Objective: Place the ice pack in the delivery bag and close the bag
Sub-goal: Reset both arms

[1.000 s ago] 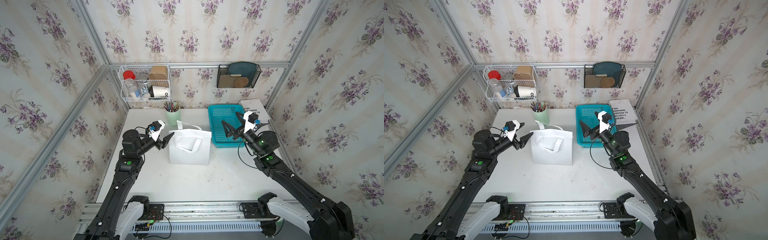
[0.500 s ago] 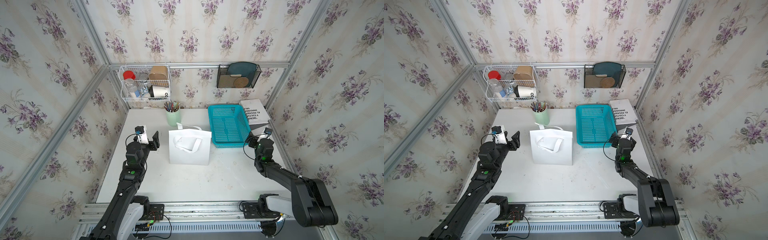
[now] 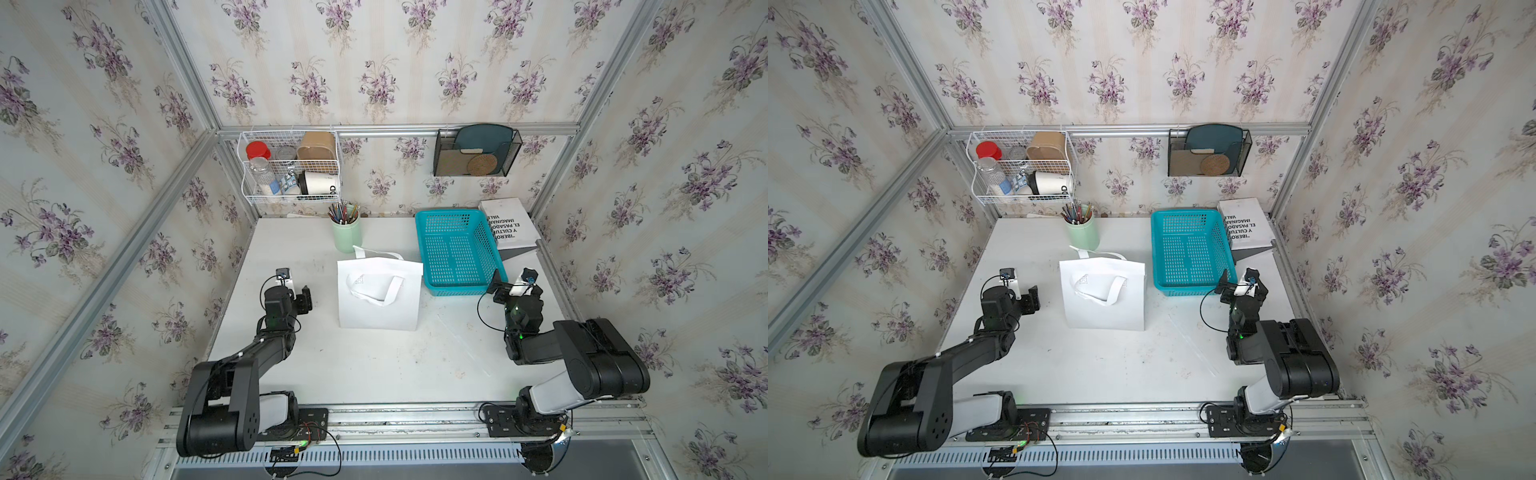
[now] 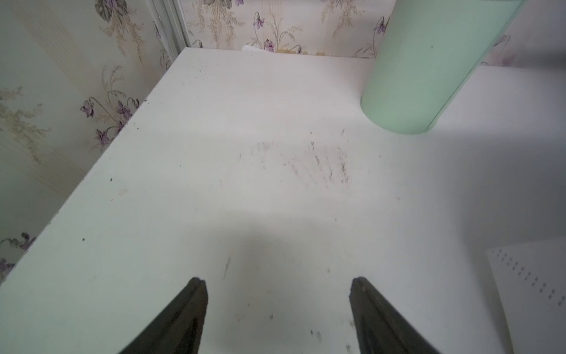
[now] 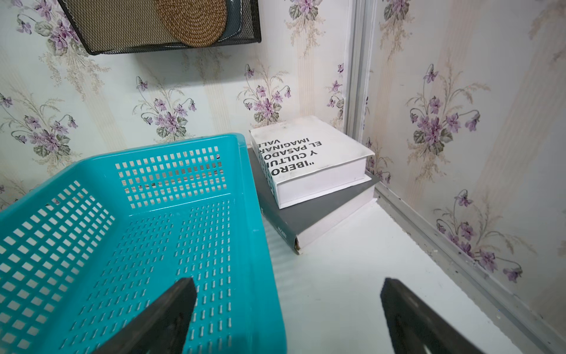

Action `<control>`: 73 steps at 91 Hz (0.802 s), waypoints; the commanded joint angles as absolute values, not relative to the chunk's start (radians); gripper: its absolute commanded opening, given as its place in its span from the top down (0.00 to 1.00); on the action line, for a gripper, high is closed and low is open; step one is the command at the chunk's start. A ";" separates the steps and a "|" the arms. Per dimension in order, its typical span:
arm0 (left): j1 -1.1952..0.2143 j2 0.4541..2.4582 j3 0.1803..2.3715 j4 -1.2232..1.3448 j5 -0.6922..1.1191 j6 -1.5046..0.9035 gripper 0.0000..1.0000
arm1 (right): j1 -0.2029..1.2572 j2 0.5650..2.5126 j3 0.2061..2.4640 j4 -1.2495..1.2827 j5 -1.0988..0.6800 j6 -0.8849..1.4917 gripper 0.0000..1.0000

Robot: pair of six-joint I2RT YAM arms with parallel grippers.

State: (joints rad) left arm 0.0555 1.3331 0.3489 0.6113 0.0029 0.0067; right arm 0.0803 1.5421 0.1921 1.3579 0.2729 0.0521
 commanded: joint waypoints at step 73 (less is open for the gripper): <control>0.041 1.538 0.391 0.887 0.173 0.064 0.18 | 0.089 1.592 -0.027 1.823 0.237 0.016 0.00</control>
State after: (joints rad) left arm 0.0406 1.5372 0.3901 0.8547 0.1577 0.0513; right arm 0.0868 1.5925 0.0025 1.6199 0.2455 0.0227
